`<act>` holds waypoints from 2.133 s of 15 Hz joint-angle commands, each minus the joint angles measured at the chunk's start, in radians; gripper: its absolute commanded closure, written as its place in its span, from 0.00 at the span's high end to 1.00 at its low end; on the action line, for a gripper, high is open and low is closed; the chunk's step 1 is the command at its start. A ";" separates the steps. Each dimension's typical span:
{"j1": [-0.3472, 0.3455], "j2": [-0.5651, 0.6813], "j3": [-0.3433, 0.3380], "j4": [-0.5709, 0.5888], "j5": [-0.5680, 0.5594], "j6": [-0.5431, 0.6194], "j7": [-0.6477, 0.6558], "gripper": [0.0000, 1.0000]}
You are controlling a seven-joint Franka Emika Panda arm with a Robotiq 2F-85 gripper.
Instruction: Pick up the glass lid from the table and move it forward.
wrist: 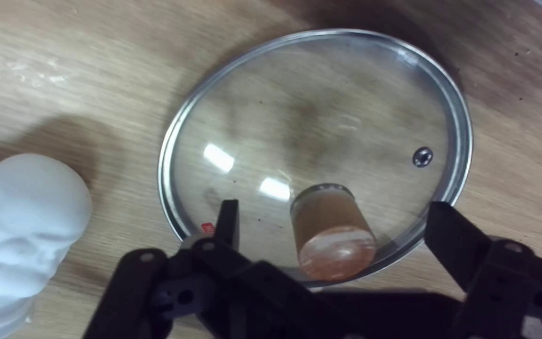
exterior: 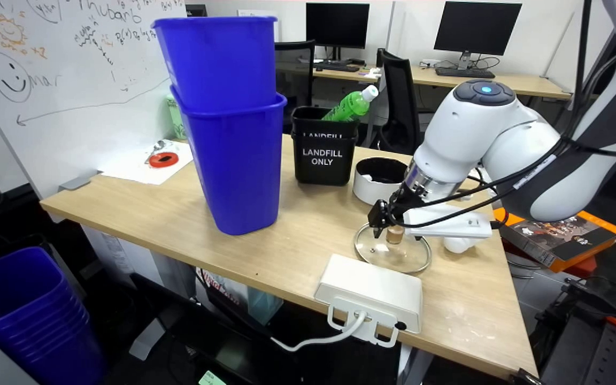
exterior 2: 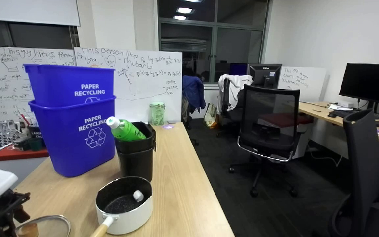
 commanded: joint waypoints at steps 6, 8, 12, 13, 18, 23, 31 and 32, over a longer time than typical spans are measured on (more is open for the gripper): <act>0.000 0.000 0.000 0.000 0.000 0.000 0.000 1.00; 0.000 0.000 0.000 0.000 0.000 0.000 0.000 1.00; 0.000 0.000 0.000 0.000 0.000 0.000 0.000 1.00; 0.000 0.000 0.000 0.000 0.000 0.000 0.000 1.00; 0.027 0.004 -0.025 0.033 -0.033 0.022 0.002 1.00; 0.079 0.015 -0.073 0.104 -0.086 0.039 0.003 1.00; 0.068 0.001 -0.053 0.099 -0.056 0.015 -0.001 1.00; 0.068 0.001 -0.053 0.099 -0.056 0.015 -0.001 1.00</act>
